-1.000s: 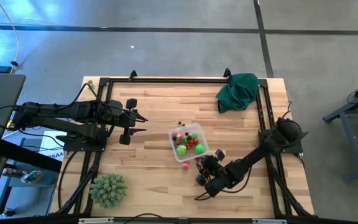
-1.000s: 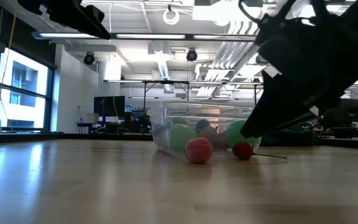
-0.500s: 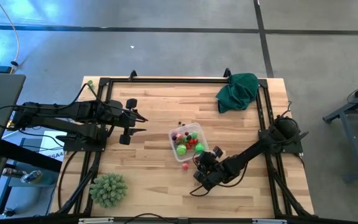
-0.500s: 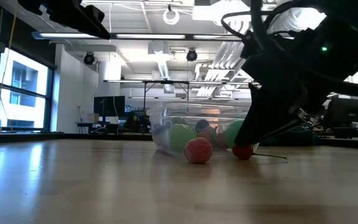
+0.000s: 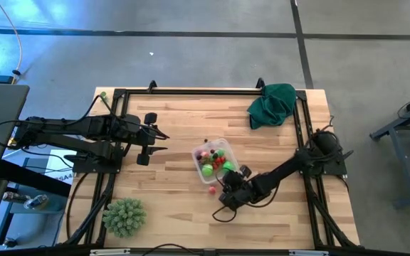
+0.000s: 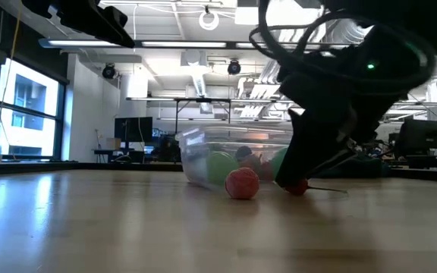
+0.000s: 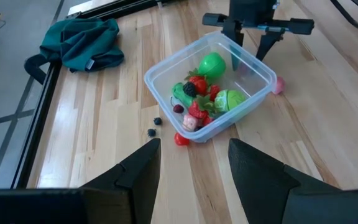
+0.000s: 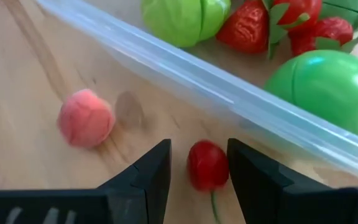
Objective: Pick and placing Produce into tupperware
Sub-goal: Put the red cherry into the transparent container
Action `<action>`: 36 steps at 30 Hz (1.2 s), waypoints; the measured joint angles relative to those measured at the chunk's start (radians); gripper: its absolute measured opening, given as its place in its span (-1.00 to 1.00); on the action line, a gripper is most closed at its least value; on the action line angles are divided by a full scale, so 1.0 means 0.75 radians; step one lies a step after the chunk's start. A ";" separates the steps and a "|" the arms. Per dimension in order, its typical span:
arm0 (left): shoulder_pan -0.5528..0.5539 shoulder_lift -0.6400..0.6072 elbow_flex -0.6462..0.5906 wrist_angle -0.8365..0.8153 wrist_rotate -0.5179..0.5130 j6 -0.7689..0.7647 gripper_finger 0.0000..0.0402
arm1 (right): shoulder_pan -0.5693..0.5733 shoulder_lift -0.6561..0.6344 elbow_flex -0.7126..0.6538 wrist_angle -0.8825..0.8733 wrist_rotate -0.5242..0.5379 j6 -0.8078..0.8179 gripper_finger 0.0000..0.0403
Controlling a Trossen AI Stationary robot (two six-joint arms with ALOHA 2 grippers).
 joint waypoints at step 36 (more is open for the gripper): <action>0.000 0.000 0.000 0.000 0.000 0.000 -0.11 | -0.035 -0.002 0.002 -0.034 -0.118 0.016 -0.43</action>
